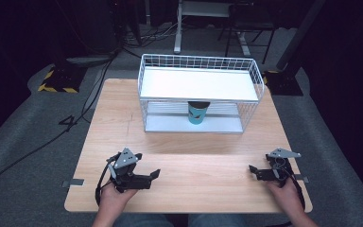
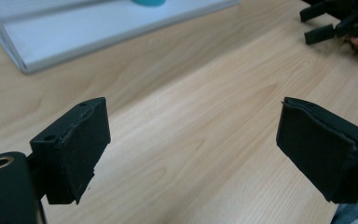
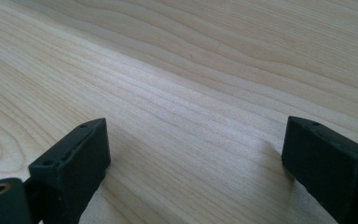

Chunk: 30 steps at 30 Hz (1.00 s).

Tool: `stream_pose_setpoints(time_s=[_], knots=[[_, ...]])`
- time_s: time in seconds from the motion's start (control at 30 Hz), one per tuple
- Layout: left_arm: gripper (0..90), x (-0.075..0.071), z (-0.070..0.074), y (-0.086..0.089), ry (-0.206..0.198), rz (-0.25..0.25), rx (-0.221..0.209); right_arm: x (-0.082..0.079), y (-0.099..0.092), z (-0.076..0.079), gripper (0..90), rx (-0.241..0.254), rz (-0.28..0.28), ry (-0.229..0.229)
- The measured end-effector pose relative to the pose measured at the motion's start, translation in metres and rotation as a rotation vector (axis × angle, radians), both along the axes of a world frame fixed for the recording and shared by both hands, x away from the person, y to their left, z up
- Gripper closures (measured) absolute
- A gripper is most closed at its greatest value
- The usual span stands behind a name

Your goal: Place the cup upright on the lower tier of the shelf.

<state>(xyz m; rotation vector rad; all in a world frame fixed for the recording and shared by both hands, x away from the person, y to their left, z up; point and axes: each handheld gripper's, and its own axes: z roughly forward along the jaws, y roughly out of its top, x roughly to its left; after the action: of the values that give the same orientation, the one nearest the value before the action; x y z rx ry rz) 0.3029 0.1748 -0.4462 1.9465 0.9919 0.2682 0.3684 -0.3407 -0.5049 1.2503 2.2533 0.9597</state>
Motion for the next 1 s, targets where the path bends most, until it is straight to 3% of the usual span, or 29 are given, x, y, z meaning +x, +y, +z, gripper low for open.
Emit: stream_pose_setpoints(time_s=[0.27, 0.43, 0.57, 1.0], knots=[[10.7, 0.003, -0.026, 0.001, 0.068, 0.012, 0.086, 0.000, 0.000, 0.000, 7.8, 0.000, 0.000, 0.000], [11.2, 0.005, -0.035, 0.001, 0.093, 0.018, 0.105, 0.000, 0.000, 0.000, 7.8, 0.000, 0.000, 0.000], [11.2, 0.006, -0.044, 0.000, 0.117, 0.024, 0.148, 0.000, 0.000, 0.000, 7.8, 0.000, 0.000, -0.001], [11.1, 0.008, -0.053, -0.001, 0.102, 0.036, 0.228, 0.000, 0.000, 0.000, 7.8, 0.000, 0.000, -0.001]])
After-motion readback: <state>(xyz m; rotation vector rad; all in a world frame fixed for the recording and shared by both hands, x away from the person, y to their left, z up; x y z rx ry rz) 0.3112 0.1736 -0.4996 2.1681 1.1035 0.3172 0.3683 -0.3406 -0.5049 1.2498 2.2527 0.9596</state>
